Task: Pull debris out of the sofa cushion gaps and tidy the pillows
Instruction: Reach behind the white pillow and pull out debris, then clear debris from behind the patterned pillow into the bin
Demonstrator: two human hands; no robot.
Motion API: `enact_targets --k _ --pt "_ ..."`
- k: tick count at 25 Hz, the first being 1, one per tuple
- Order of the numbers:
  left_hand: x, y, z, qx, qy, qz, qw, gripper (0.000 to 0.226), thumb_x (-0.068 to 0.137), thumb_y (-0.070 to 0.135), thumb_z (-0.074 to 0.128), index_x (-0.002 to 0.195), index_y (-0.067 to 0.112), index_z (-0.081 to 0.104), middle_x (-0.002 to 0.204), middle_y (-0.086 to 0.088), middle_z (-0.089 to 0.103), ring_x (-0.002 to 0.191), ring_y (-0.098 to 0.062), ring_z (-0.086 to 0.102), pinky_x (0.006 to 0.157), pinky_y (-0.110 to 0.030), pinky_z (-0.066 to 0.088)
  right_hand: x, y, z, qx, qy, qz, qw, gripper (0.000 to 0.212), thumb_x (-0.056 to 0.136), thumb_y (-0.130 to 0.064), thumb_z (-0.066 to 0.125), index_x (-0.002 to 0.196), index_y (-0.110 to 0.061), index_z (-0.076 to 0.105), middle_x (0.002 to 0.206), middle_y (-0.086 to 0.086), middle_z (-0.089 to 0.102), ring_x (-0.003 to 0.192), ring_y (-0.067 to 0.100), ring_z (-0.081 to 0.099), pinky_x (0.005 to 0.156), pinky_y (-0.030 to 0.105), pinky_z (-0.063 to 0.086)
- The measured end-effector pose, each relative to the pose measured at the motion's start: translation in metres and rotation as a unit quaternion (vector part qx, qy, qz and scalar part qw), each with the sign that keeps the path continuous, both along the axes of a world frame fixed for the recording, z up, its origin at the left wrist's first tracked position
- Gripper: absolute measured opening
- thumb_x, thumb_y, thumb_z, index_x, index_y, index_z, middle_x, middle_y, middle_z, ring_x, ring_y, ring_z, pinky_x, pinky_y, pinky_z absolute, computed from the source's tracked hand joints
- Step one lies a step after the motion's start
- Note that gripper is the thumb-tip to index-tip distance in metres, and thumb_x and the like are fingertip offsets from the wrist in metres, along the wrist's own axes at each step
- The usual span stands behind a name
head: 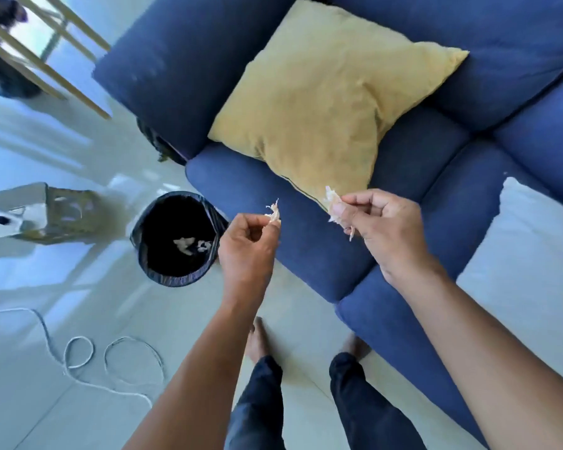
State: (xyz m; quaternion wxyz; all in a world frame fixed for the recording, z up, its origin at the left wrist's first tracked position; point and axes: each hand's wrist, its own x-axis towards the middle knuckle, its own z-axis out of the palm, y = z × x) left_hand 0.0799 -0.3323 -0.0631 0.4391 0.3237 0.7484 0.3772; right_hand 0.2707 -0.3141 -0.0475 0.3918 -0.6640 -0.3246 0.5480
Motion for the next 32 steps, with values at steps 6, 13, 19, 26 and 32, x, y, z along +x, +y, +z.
enact_targets --k 6,13,19,26,32 --pt "-0.186 -0.039 -0.055 -0.062 0.071 0.097 0.991 0.014 0.083 0.031 0.072 0.096 0.027 0.074 0.082 0.006 0.075 0.079 -0.015 0.073 0.082 -0.046 0.061 -0.179 0.012 -0.057 -0.028 -0.054 0.122 0.991 0.008 0.08 -0.013 0.081 0.079 -0.019 0.077 0.075 0.013 0.075 0.055 0.013 0.056 0.058 0.028 0.049" --pt "-0.324 -0.05 -0.136 -0.195 0.169 0.148 0.955 0.011 0.087 0.029 0.067 0.089 0.021 0.073 0.079 0.009 0.069 0.072 -0.01 0.064 0.057 -0.011 0.039 -0.346 0.034 -0.162 -0.092 -0.16 0.195 0.963 0.012 0.075 -0.017 0.073 0.065 -0.024 0.071 0.059 -0.011 0.066 0.057 0.01 0.059 0.066 0.03 0.057" --pt "-0.351 -0.01 -0.176 -0.231 0.126 0.091 0.961 0.036 0.09 0.014 0.053 0.125 0.014 0.065 0.09 0.009 0.064 0.092 -0.016 0.06 0.067 -0.015 0.038 -0.383 0.053 -0.214 -0.157 -0.189 0.171 0.954 0.025 0.083 -0.011 0.064 0.064 -0.028 0.067 0.077 -0.003 0.075 0.079 0.021 0.076 0.075 0.041 0.065" --pt "-0.316 -0.008 -0.152 -0.199 0.149 0.026 0.968 0.028 0.092 0.016 0.047 0.101 0.021 0.073 0.091 0.005 0.072 0.076 -0.01 0.065 0.061 -0.017 0.048 -0.335 0.038 -0.176 -0.116 -0.239 0.191 0.945 0.018 0.087 -0.017 0.061 0.081 -0.028 0.074 0.091 -0.003 0.078 0.09 0.02 0.073 0.085 0.038 0.061" --pt "-0.231 0.005 -0.098 -0.042 0.215 -0.144 0.965 0.022 0.097 0.021 0.054 0.11 0.018 0.072 0.104 0.004 0.073 0.097 -0.015 0.066 0.086 -0.031 0.05 -0.251 0.014 -0.116 -0.032 -0.273 0.128 0.953 0.031 0.099 -0.024 0.056 0.125 -0.015 0.07 0.125 0.001 0.073 0.118 0.017 0.067 0.103 0.034 0.051"
